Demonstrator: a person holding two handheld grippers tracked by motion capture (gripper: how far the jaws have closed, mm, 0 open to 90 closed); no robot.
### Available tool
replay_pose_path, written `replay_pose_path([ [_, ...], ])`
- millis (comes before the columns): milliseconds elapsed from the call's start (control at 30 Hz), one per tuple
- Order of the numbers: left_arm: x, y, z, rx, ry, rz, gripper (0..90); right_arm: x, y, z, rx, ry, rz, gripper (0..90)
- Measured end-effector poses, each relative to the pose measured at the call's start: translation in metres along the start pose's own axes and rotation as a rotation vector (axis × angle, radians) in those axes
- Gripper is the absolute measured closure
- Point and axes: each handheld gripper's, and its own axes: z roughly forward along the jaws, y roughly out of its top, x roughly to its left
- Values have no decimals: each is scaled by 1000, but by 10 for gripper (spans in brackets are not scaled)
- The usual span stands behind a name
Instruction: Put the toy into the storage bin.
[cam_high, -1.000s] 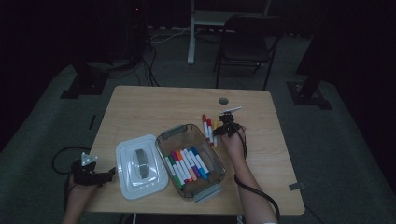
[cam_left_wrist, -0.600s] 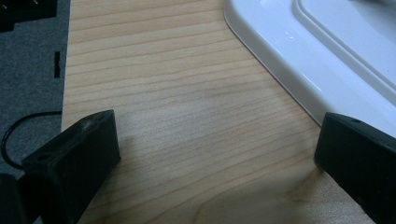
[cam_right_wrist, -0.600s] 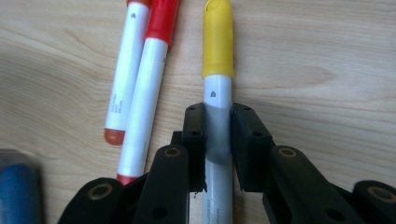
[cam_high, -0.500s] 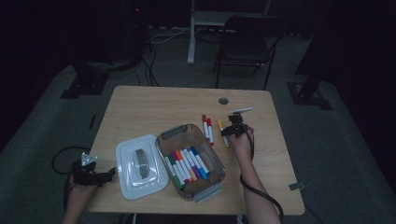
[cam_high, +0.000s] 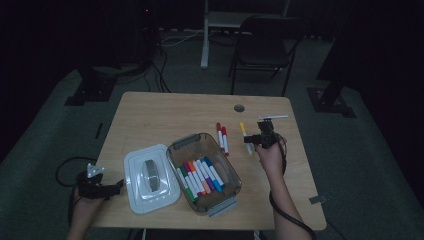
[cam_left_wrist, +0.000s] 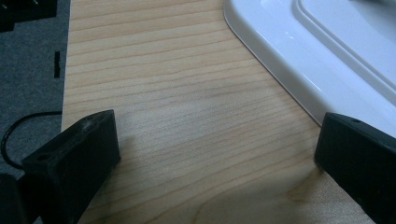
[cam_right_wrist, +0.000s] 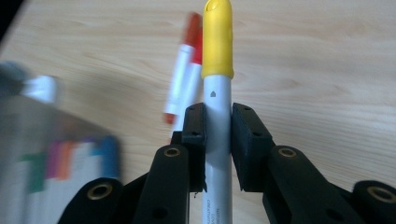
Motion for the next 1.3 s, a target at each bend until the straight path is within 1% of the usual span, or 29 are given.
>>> replay_pose_path([
  [33, 0, 0, 0, 0, 0, 0, 5, 5, 1, -5, -9, 8, -9, 768],
  [67, 0, 0, 0, 0, 0, 0, 5, 9, 1, -10, -22, -5, -16, 768],
  [100, 0, 0, 0, 0, 0, 0, 5, 15, 3, -16, -39, -13, -35, 768],
  [133, 0, 0, 0, 0, 0, 0, 5, 20, 3, -21, -54, -9, -45, 768],
  [200, 0, 0, 0, 0, 0, 0, 5, 31, 5, -30, -70, 29, -59, 768],
  [267, 0, 0, 0, -1, 0, 0, 5, 42, 6, -38, -93, 47, -77, 768],
  [333, 0, 0, 0, 0, 0, 0, 5, 52, 6, -45, -100, 78, -90, 768],
  [367, 0, 0, 0, 0, 0, 1, 5, 58, 6, -48, -109, 80, -103, 768],
  [400, 0, 0, 0, 0, 0, 2, 5, 63, 6, -51, -113, 90, -113, 768],
  [433, 0, 0, 0, 0, 0, 0, 5, 68, 6, -53, -116, 115, -118, 768],
  [467, 0, 0, 0, 0, 0, 1, 5, 74, 5, -56, -119, 127, -127, 768],
  [500, 0, 0, 0, 0, 1, 2, 5, 80, 5, -58, -125, 128, -144, 768],
  [600, 0, 0, 0, 0, 0, 2, 5, 97, 2, -60, -120, 168, -173, 768],
  [700, 0, 0, 0, 0, 0, 1, 5, 114, -4, -55, -99, 201, -207, 767],
  [767, 0, 0, 0, -2, 0, 0, 5, 125, -9, -49, -76, 211, -234, 767],
  [800, 0, 0, 0, -1, 1, 0, 5, 130, -11, -46, -71, 225, -236, 768],
  [833, 0, 0, 0, -1, 1, 0, 5, 130, -11, -46, -71, 225, -236, 768],
  [867, 0, 0, 0, 0, 0, 2, 5, 135, -13, -42, -59, 224, -246, 767],
  [900, 0, 0, 0, -1, 1, 1, 5, 147, -20, -28, -11, 229, -272, 768],
  [933, 0, 0, 0, -1, 1, 1, 5, 152, -23, -22, 18, 228, -289, 768],
  [967, 0, 0, 0, -2, 1, 1, 5, 157, -25, -16, 32, 232, -294, 768],
  [1033, 0, 0, 0, -1, 1, 1, 5, 165, -30, -6, 66, 236, -307, 768],
  [1133, 0, 0, 0, -1, 1, 1, 5, 175, -35, 5, 102, 246, -324, 768],
  [1200, 0, 0, 0, -2, 1, 1, 5, 180, -39, 10, 125, 259, -337, 768],
  [1300, 0, 0, 0, -2, 1, 1, 5, 185, -44, 13, 144, 279, -340, 768],
])
